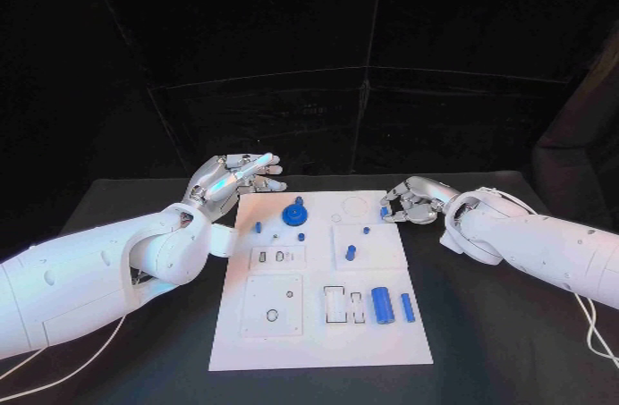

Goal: Assemble the parts on the task board

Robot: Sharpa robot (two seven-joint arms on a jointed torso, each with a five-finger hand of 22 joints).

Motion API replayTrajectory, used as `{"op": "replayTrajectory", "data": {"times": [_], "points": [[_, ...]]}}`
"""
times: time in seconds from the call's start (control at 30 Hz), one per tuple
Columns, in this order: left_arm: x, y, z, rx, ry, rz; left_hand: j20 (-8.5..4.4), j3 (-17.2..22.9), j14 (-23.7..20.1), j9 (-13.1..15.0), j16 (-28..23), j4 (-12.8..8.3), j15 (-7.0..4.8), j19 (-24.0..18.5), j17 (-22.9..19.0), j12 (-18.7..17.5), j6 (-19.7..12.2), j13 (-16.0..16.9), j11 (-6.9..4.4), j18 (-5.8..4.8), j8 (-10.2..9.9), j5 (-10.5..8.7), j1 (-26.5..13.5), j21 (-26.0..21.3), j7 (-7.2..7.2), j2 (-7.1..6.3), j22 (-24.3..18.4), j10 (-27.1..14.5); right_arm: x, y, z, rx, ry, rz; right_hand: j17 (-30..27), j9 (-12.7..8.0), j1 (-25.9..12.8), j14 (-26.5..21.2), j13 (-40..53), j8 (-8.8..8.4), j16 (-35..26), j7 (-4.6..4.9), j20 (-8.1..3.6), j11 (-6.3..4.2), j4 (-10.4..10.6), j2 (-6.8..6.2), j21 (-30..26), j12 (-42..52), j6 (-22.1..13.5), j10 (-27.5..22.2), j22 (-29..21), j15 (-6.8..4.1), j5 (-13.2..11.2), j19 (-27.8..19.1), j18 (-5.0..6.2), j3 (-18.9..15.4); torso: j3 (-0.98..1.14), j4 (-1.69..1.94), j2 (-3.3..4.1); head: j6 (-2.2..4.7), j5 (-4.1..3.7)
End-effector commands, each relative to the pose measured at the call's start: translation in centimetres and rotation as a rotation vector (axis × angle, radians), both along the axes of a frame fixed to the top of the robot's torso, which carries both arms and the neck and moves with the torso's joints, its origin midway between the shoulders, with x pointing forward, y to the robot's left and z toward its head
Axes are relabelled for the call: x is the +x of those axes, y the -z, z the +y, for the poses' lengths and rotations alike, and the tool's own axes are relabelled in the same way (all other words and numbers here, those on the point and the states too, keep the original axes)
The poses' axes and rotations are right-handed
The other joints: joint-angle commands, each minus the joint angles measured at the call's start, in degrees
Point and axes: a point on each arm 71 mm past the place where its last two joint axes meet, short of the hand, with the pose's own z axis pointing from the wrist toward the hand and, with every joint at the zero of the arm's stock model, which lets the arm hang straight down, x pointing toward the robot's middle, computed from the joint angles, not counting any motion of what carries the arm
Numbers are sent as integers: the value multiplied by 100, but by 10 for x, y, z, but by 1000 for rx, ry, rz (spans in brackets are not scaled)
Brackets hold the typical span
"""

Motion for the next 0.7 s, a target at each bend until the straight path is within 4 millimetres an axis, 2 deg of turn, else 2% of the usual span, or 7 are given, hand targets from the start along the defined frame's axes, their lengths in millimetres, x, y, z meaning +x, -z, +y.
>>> {"op": "replayTrajectory", "data": {"times": [0.03, 0.37, 0.7], "points": [[0, -2, -1, -10, 14, -12, 30, 14, -20, -2, -29, -28, 22, -1, 7, -27, 14, -5, 26, 42, -21, 38, 0, -32, 26, 53, -6, -15, 1, 1, 0, -12, -1, 19, 781, 12, 22, 453, 12, 48, 5, -7, 12, -4, -45, 49, 30, 34, 89, 41, 9, 17, -34, 3, -34, 0, 2, -5, 1, -2, 11], [-1, -2, -1, -10, 14, -11, 30, 14, -20, -2, -29, -28, 22, -1, 7, -27, 14, -5, 26, 42, -21, 38, 0, -32, 26, 53, -6, -15, 1, 4, 1, -20, -3, 35, 776, 54, -10, 452, 53, 191, -1, -61, -7, -46, -77, 109, 32, 67, 465, 81, 10, -12, -59, 3, -32, 69, 3, -4, 2, -11, 6], [0, -1, -1, -9, 15, -9, 30, 41, -18, -2, -45, -43, 22, 5, 21, -37, 15, -5, 25, 43, -29, 39, 17, -41, 25, 83, -14, -12, 1, 5, 3, -19, 0, 32, 781, 54, -30, 453, 69, 204, 2, -74, -17, -59, -74, 115, 33, 82, 509, 98, 11, -24, -63, 4, -32, 78, 7, -1, 2, -13, 15]]}}
